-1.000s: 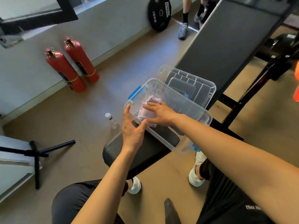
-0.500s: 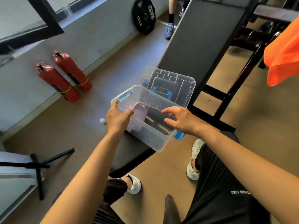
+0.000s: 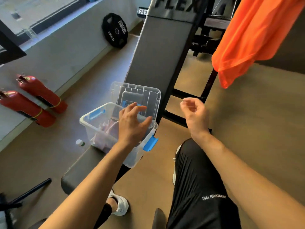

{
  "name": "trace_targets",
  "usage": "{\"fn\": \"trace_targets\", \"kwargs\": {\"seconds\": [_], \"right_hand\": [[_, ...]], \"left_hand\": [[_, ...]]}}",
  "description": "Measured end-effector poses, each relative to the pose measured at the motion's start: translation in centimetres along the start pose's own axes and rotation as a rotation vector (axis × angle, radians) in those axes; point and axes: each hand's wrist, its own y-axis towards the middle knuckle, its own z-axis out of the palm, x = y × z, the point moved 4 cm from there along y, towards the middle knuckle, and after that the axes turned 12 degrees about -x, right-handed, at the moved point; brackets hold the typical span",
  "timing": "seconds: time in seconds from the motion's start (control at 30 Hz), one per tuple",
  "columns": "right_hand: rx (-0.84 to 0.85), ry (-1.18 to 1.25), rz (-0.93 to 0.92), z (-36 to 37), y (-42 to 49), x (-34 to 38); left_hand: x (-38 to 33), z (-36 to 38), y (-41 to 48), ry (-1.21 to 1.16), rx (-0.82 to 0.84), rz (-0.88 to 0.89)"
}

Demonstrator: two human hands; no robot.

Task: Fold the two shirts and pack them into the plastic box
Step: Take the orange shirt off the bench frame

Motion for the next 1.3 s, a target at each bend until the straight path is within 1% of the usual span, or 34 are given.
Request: {"fn": "trace_targets", "kwargs": {"seconds": [0.07,0.13,0.17,0.23,0.3,0.33,0.37,0.43,0.5,0.6,0.7,0.8,0.9,1.07,1.13,1.2,1.23,1.3], "right_hand": [[-0.19,0.085,0.079,-2.3,2.9,-0.5],[-0.355,0.113,0.08,-4.3,5.7,-0.6],[-0.418,0.113,0.093,-4.9,7.3,-1.2],[-0.474,0.08,0.178,-5.8,9.9,-2.1],[-0.456,0.104,0.279,-6.1,12.1,-3.3],[-0.412,0.179,0.319,-6.1,13.0,-3.5],[-0.365,0.27,0.335,-5.9,13.9,-3.6],[-0.343,0.36,0.313,-5.9,15.2,-3.1],[-0.317,0.333,0.281,-6.0,15.8,-2.9],[-0.299,0.219,0.232,-6.7,15.6,-3.5],[-0.242,0.162,0.211,-7.7,15.7,-4.4],[-0.141,0.188,0.233,-8.2,14.7,-3.9],[-0.145,0.195,0.246,-8.8,13.3,-4.0],[-0.104,0.113,0.256,-10.2,9.2,-4.4],[-0.176,0.109,0.256,-11.2,7.2,-4.5],[-0.279,0.185,0.265,-12.1,5.7,-4.4],[-0.288,0.254,0.293,-12.2,5.1,-4.3],[-0.241,0.44,0.384,-11.9,4.0,-3.8]], "left_hand": [[-2.7,2.0,0.9,-0.202,0.124,-0.009],[-4.9,4.1,1.8,-0.343,0.25,-0.02],[-5.8,5.2,2.1,-0.386,0.295,-0.015],[-7.4,7.2,2.7,-0.433,0.356,0.005],[-9.1,8.9,3.1,-0.486,0.401,0.015],[-9.9,9.6,3.3,-0.516,0.418,0.006],[-10.6,10.4,3.4,-0.544,0.43,-0.006],[-12.3,11.7,3.9,-0.574,0.437,-0.02],[-13.7,13.0,4.3,-0.584,0.431,-0.024],[-15.5,14.7,4.9,-0.593,0.427,-0.023],[-18.2,15.9,6.3,-0.689,0.435,0.0],[-22.1,16.9,7.7,-0.818,0.437,-0.025],[-23.8,17.5,8.0,-0.785,0.374,-0.071],[-20.2,16.4,4.5,-0.766,0.377,-0.114],[-17.9,15.4,2.7,-0.747,0.352,-0.114],[-15.5,14.4,0.9,-0.749,0.348,-0.126],[-14.2,13.9,0.0,-0.748,0.352,-0.136],[-11.9,12.7,-2.1,-0.734,0.35,-0.157]]}}
